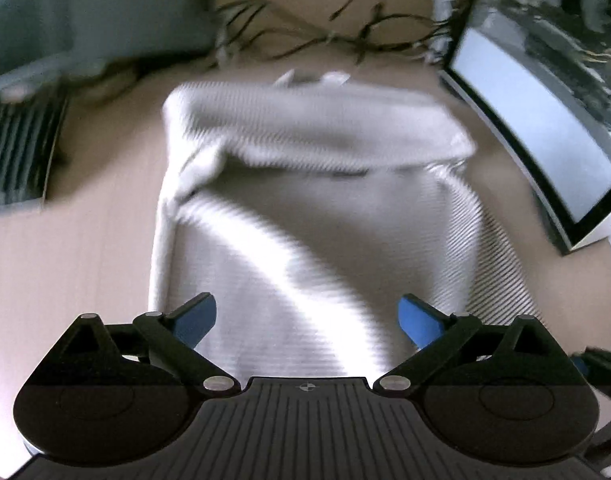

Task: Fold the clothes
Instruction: 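Grasp the shirt hem with the right tool and fold it toward the collar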

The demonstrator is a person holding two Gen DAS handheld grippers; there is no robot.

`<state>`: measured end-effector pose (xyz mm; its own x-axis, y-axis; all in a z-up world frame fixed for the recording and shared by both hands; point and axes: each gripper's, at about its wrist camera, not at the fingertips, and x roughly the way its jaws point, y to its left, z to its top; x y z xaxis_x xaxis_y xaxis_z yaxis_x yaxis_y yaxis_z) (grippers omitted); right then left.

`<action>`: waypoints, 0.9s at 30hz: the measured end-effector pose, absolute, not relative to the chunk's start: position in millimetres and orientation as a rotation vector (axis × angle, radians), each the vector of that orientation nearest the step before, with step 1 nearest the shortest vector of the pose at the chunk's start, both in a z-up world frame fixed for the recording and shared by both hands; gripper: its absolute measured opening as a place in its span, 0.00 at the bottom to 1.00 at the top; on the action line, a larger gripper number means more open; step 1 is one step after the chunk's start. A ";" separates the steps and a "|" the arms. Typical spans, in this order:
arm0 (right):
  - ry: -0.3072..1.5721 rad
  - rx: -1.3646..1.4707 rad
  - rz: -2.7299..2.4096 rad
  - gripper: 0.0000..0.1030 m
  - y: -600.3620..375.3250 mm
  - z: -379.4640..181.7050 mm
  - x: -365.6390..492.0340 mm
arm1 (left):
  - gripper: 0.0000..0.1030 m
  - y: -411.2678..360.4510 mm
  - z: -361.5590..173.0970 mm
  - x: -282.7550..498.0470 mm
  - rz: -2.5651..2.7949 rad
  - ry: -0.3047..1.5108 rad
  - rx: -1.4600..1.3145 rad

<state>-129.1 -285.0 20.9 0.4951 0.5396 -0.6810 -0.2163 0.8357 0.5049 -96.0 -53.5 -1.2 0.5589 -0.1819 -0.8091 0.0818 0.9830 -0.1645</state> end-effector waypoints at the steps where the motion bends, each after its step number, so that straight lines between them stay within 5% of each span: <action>1: 0.915 0.386 0.462 1.00 -280.7 23.8 -129.2 | 0.97 -44.6 -4.3 -102.4 -0.144 0.944 -0.155; 14: 0.707 0.149 0.266 1.00 -257.5 98.8 -90.9 | 1.00 -20.6 -0.9 -87.6 -0.313 0.846 -0.291; 21: 0.744 0.079 0.244 0.83 -251.3 80.2 -32.6 | 1.00 -20.8 -12.6 -53.1 -0.378 0.923 -0.333; 23: 0.760 0.066 0.242 0.59 -249.9 70.4 -16.7 | 1.00 -17.2 -19.0 -44.6 -0.383 0.947 -0.346; 27: 0.792 0.040 0.238 0.55 -247.2 50.9 15.1 | 1.00 -17.6 -18.8 -41.0 -0.415 0.952 -0.306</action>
